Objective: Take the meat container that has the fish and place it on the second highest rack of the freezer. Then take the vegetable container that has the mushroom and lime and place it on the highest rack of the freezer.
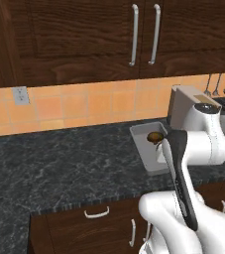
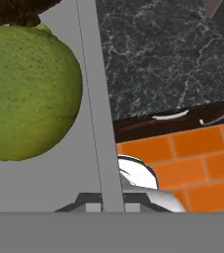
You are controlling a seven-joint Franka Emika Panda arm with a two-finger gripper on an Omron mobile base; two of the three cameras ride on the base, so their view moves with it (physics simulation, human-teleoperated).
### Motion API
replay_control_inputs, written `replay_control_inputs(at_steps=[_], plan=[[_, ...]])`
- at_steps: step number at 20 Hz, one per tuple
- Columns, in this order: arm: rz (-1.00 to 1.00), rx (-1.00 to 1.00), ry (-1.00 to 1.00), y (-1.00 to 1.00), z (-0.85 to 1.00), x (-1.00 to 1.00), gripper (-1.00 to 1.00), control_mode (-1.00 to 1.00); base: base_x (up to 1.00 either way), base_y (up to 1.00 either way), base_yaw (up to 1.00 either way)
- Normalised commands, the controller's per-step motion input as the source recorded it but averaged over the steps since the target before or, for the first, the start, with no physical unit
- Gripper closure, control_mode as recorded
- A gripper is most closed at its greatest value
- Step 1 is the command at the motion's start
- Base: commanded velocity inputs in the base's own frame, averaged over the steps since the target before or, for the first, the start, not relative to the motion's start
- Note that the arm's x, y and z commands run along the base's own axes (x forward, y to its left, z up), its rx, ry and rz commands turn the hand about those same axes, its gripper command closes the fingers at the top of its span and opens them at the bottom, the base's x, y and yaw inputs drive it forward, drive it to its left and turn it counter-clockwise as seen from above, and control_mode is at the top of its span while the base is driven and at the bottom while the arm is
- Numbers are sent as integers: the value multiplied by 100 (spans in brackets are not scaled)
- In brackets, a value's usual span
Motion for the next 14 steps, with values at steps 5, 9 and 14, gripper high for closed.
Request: replay_control_inputs(at_steps=[5, 9, 14], plan=[[6, 0, -4, 15, 92, -35, 100, -100, 0, 0, 0], [3, 0, 0, 0, 56, -36, 100, -100, 0, 0, 0], [6, 0, -5, 0, 8, -41, 100, -100, 0, 0, 0]])
